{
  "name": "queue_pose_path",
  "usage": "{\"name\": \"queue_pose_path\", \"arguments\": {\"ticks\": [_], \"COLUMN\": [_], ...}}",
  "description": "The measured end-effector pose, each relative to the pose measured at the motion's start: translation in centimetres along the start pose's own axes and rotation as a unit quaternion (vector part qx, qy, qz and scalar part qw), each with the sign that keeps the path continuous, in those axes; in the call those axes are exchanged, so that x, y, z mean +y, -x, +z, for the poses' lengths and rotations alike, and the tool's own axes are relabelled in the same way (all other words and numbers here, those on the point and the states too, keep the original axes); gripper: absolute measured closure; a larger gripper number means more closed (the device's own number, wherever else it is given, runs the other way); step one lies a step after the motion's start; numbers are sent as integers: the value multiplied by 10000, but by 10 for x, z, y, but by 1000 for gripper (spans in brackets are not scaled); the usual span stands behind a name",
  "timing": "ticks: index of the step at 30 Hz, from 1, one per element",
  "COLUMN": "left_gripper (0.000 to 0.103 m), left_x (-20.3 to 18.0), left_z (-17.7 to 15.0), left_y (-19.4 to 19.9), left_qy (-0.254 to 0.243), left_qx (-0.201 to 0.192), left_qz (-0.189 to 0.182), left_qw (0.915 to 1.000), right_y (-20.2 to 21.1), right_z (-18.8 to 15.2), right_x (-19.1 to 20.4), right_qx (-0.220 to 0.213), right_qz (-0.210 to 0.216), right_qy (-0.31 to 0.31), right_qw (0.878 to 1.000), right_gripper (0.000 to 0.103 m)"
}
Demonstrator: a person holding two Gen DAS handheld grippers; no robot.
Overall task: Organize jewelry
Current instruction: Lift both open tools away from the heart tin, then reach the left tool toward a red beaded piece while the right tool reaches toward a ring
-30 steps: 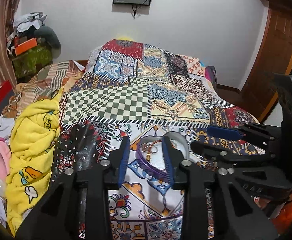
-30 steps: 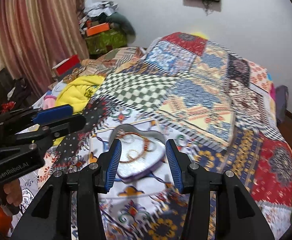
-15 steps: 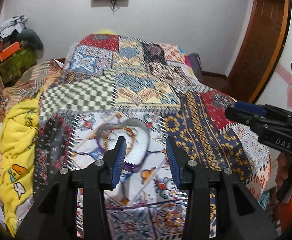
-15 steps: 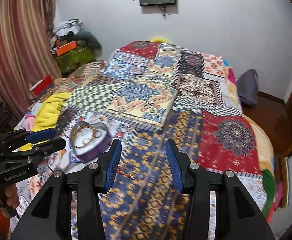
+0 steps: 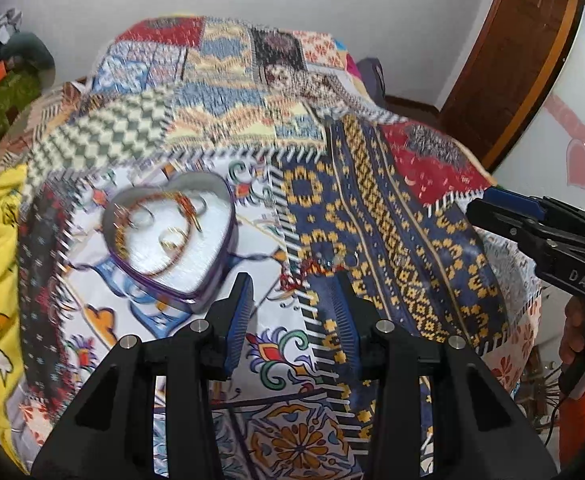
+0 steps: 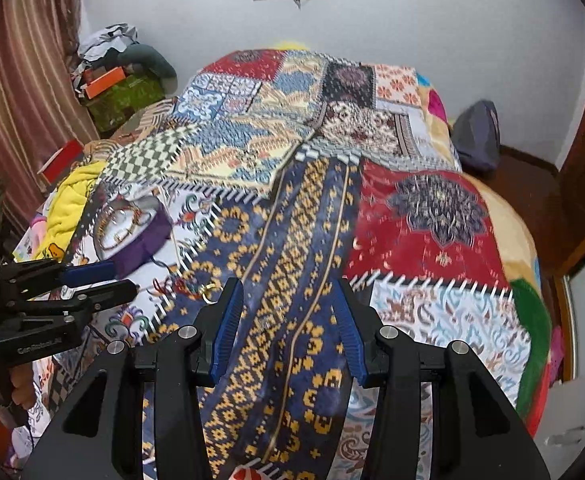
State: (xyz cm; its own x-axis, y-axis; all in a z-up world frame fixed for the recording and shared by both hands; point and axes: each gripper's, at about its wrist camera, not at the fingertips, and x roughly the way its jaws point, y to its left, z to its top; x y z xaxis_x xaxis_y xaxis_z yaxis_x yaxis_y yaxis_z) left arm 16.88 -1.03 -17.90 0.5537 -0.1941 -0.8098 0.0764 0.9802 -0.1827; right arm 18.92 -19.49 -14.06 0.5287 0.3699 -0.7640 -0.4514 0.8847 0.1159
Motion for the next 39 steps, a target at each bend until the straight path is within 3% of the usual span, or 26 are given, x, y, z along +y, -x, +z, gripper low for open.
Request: {"name": "queue_pose_path", "arguments": {"ticks": [7, 11, 18, 25, 27, 32, 39], "left_gripper": [63, 68, 68, 69, 74, 98, 98], "left_x": [-3, -5, -8, -11, -10, -6, -4], "left_z": [-4, -1, 5, 10, 12, 13, 5], "left_y": [-31, -44, -55, -64, -66, -67, -60], "left_qy": [-103, -201, -310, -383, -285, -163, -89], "left_qx": [297, 356, 307, 251, 238, 288, 260], "left_qz": [66, 183, 228, -29, -124, -244, -254], "left_qw": [9995, 9990, 9988, 9989, 9992, 9992, 9993], "right_y": [-11, -18, -33, -48, -49, -49, -43], "right_z": [-12, -18, -21, -24, -26, -23, -24], "right_x": [-7, -7, -1, 8, 9, 10, 5], "right_qx": [217, 360, 530, 578, 583, 585, 631], "right_qz": [118, 208, 388, 362, 308, 318, 525], "right_qy": [-84, -59, 43, 109, 123, 68, -180], "right_qw": [9997, 9991, 9978, 9976, 9977, 9978, 9965], "right_gripper": [61, 61, 61, 61, 61, 62, 70]}}
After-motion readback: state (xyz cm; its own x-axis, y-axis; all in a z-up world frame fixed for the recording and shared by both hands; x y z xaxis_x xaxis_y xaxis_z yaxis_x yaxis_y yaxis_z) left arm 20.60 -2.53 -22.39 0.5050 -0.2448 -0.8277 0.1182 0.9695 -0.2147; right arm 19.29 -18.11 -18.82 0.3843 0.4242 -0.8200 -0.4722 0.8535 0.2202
